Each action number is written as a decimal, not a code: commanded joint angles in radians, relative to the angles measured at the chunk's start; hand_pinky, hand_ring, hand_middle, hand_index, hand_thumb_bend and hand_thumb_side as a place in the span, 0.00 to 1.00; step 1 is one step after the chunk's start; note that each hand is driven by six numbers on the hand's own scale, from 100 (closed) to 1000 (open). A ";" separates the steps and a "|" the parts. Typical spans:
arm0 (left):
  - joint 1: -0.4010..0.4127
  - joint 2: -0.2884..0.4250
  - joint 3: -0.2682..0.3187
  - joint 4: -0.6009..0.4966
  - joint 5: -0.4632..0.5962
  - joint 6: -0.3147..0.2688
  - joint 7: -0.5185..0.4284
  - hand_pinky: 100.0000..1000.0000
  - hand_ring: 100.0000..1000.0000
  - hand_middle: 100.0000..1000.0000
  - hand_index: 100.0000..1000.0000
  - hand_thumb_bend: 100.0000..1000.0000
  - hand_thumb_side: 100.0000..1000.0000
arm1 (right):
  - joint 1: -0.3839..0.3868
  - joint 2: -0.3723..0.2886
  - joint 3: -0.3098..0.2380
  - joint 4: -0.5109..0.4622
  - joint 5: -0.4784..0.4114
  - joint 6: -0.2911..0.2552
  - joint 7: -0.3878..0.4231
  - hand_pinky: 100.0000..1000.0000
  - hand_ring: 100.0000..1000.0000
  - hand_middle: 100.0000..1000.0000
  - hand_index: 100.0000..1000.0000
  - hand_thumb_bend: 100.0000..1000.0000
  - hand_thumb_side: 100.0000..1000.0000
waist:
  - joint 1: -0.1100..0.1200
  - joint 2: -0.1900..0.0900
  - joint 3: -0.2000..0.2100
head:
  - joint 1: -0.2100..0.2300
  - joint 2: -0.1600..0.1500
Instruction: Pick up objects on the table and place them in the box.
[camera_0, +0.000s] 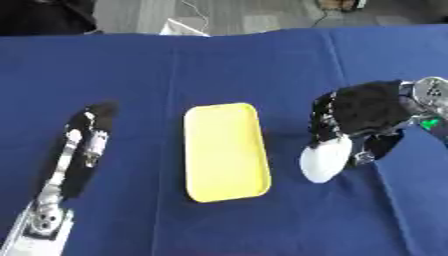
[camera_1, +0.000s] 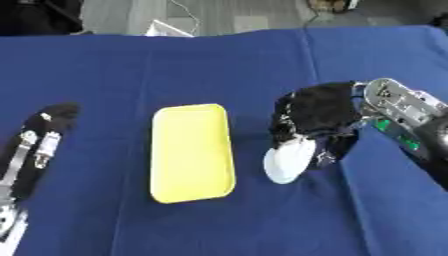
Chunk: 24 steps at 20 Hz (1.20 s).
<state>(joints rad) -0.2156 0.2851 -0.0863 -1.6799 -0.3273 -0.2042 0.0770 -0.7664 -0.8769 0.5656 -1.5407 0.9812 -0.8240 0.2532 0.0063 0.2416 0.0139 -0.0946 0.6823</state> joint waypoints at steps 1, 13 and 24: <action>-0.004 0.010 0.003 -0.024 0.000 -0.002 -0.001 0.78 0.79 0.80 0.88 0.00 1.00 | -0.023 -0.025 -0.019 -0.017 -0.009 0.001 0.006 0.65 0.56 0.46 0.53 0.33 0.14 | 0.001 -0.015 -0.001 | -0.001 -0.008; -0.001 0.010 0.004 -0.024 0.000 -0.001 -0.001 0.78 0.79 0.80 0.88 0.00 1.00 | -0.071 -0.039 -0.081 -0.105 -0.029 0.075 -0.047 0.66 0.57 0.45 0.51 0.42 0.12 | 0.001 -0.017 -0.004 | 0.000 -0.007; -0.002 0.007 0.004 -0.024 0.000 -0.002 -0.002 0.78 0.79 0.80 0.88 0.00 1.00 | -0.123 0.032 -0.067 -0.062 -0.018 0.062 -0.045 0.66 0.57 0.45 0.50 0.42 0.12 | 0.005 -0.015 -0.001 | -0.006 -0.006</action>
<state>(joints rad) -0.2119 0.2851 -0.0862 -1.6799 -0.3273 -0.2043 0.0768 -0.8679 -0.8406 0.5087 -1.6035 0.9594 -0.7596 0.2096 0.0116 0.2416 0.0117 -0.0947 0.6823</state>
